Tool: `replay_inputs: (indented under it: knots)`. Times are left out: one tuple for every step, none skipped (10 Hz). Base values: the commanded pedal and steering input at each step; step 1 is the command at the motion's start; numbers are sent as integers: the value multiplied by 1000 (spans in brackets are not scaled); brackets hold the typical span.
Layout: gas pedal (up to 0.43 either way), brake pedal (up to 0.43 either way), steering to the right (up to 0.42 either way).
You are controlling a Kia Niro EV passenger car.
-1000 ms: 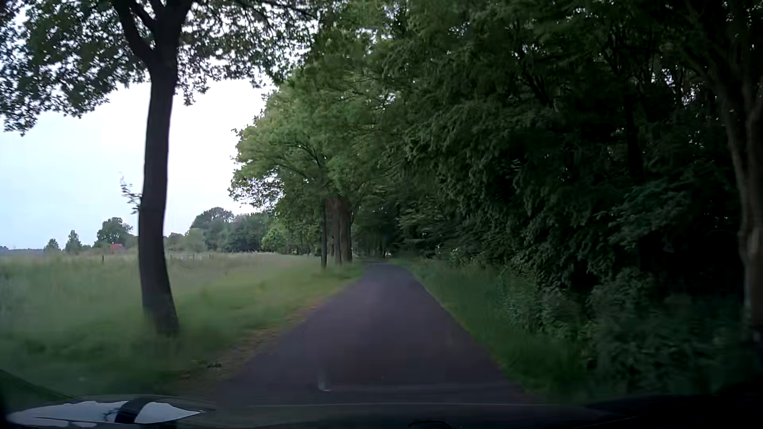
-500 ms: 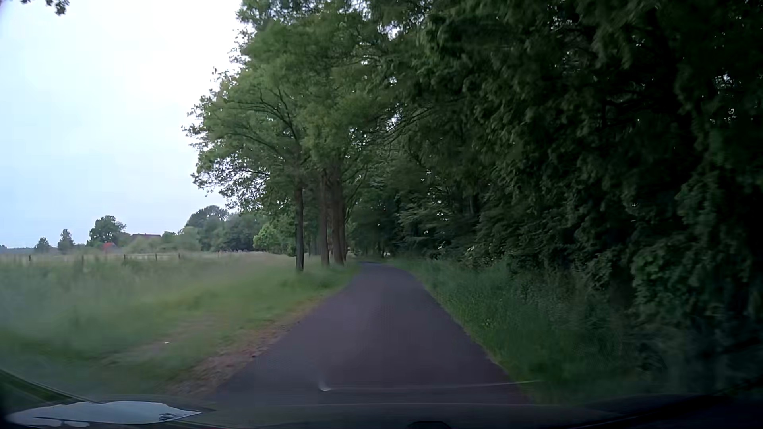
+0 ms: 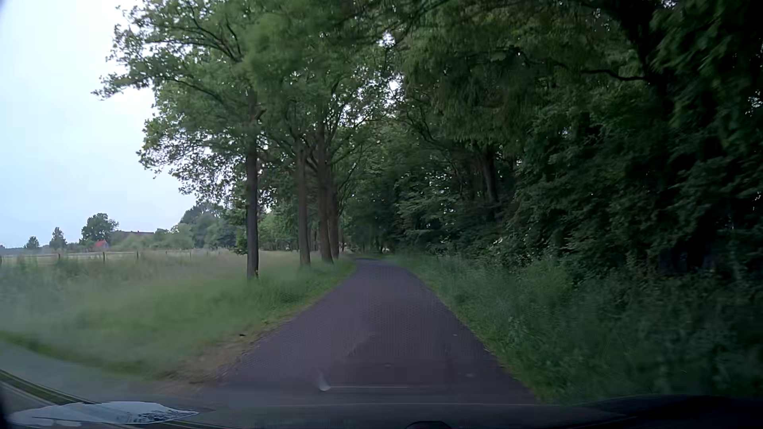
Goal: Follow the waypoints while adhering to traffic rules and regulations
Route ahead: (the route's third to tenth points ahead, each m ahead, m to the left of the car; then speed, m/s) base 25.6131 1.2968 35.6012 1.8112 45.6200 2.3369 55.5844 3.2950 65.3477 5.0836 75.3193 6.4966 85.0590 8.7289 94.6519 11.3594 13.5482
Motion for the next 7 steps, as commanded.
replay_inputs:
  knots:
    - [177, 0, -9]
    - [177, 0, -9]
    - [177, 0, -9]
    - [177, 0, -7]
    - [189, 0, -6]
    - [189, 0, -4]
    - [189, 0, -3]
